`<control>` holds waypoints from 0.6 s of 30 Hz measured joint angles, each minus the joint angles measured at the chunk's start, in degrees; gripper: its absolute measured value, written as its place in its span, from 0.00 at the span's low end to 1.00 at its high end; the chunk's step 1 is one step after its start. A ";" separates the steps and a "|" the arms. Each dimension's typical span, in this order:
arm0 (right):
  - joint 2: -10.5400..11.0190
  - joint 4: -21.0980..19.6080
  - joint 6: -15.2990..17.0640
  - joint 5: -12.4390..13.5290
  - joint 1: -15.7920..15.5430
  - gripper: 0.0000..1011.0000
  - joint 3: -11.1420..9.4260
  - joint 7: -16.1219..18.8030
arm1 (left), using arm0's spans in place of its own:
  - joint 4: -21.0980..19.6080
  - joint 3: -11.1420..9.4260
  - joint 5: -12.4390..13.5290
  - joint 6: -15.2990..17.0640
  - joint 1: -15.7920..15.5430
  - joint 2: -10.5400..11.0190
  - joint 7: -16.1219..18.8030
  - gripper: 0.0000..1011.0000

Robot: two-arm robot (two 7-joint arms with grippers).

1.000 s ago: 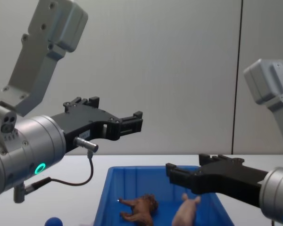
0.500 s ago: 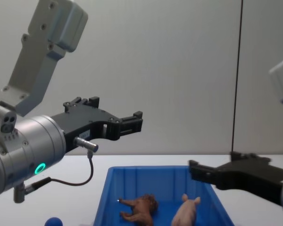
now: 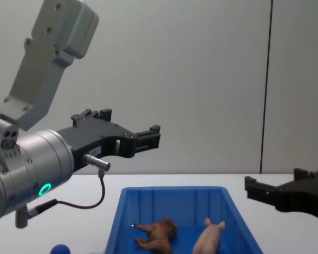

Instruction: Pick up the two dolls from the table and place them into the box.

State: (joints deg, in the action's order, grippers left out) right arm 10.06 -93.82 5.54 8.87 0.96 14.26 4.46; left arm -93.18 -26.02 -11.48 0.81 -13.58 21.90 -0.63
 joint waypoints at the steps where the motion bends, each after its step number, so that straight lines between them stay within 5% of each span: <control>1: 0.06 -0.09 -0.04 0.05 -0.10 0.99 -0.03 -0.11 | 0.00 0.00 0.00 0.02 0.02 0.00 0.00 0.99; 18: 0.85 -1.19 -0.58 0.72 -1.27 0.99 -0.61 -1.60 | -3.42 0.78 -2.97 5.89 3.34 2.19 3.77 0.99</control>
State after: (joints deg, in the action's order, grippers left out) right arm 10.91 -95.01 4.96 9.59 -0.31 13.65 2.86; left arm -96.59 -25.24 -14.45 6.70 -10.23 24.08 3.14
